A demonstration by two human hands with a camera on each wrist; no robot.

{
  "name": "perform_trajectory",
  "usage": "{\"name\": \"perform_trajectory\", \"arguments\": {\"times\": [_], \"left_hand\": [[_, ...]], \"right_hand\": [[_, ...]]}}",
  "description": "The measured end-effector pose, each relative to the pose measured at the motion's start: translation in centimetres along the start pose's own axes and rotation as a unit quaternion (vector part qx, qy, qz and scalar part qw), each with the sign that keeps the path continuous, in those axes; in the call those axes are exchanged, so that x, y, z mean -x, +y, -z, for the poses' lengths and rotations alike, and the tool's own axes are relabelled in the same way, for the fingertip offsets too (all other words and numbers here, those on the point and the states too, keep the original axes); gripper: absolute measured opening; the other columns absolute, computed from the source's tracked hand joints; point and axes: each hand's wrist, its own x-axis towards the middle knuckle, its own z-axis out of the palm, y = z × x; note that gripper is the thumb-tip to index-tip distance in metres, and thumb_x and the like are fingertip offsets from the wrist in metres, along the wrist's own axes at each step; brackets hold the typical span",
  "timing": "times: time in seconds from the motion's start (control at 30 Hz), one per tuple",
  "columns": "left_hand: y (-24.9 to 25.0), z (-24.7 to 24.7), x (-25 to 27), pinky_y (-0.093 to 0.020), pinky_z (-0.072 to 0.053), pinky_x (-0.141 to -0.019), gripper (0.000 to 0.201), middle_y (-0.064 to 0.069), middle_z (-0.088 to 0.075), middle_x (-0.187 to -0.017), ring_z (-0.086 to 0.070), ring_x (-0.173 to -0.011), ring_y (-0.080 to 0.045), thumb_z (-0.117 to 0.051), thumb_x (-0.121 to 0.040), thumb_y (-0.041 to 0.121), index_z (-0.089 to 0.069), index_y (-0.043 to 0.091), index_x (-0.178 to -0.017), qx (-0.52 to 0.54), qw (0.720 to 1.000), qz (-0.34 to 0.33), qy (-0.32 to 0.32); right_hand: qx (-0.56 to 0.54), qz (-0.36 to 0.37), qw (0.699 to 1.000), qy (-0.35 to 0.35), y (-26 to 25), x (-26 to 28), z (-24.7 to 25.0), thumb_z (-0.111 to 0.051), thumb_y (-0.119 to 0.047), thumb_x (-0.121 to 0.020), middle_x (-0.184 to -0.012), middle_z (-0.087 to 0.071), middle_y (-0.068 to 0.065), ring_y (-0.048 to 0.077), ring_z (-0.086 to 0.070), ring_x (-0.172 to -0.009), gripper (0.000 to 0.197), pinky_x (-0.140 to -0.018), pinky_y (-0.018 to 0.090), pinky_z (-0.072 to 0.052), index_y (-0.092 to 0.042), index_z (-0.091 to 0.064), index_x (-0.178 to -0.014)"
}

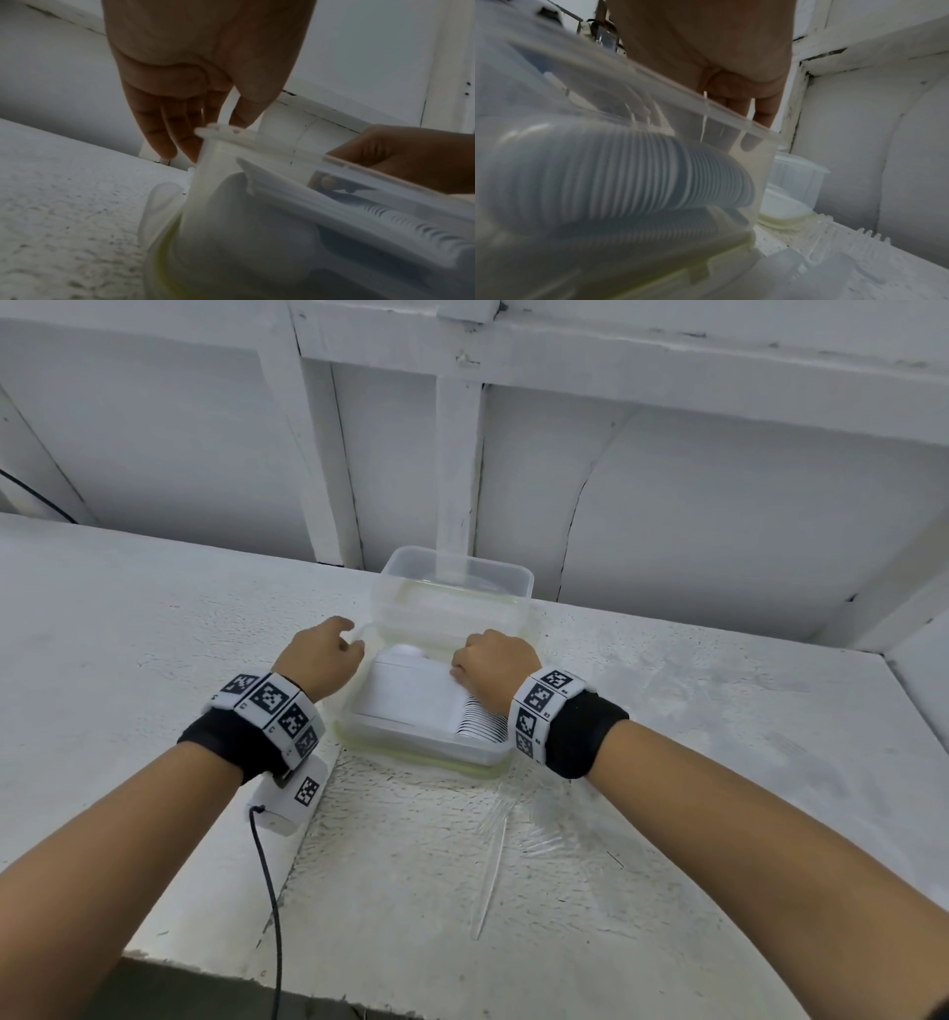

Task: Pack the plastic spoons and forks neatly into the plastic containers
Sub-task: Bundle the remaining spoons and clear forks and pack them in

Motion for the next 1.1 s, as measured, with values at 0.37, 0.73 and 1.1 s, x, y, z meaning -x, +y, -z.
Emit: {"name": "perform_trajectory", "arguments": {"times": [0.37, 0.73, 1.1], "left_hand": [[1.5, -0.3, 2.0, -0.043, -0.031, -0.104, 0.041, -0.022, -0.037, -0.138, -0.036, -0.127, -0.039, -0.046, -0.095, 0.024, -0.047, 0.01, -0.134, -0.024, 0.999, -0.002, 0.045], [7.5, -6.6, 13.7, -0.028, -0.034, -0.065, 0.026, -0.006, -0.059, -0.083, -0.055, -0.081, -0.024, -0.045, -0.096, 0.034, -0.052, 0.013, -0.084, -0.133, 0.965, -0.169, -0.151], [8.5, -11.2, 13.5, -0.027, -0.037, -0.075, 0.026, -0.014, -0.055, -0.117, -0.054, -0.103, -0.028, -0.042, -0.096, 0.021, -0.045, 0.002, -0.115, -0.196, 0.95, -0.1, -0.224]], "right_hand": [[-0.131, 0.0, 0.986, 0.103, 2.5, 3.5, 1.0, -0.038, -0.026, -0.099, -0.107, -0.066, 0.005, 0.025, -0.056, -0.101, 0.032, -0.087, 0.042, -0.045, -0.013, -0.066, -0.11], [-0.255, -0.069, 0.959, 0.106, 6.0, 18.2, -0.3, -0.051, -0.028, -0.095, -0.102, -0.066, -0.007, 0.007, -0.053, -0.092, 0.023, -0.083, 0.024, -0.04, -0.019, -0.068, -0.107], [-0.157, -0.142, 0.975, -0.075, 7.4, 24.5, -5.1, -0.042, -0.036, -0.097, -0.132, -0.048, 0.001, 0.02, -0.043, -0.12, 0.036, -0.098, 0.035, -0.04, -0.024, -0.05, -0.131]]}}
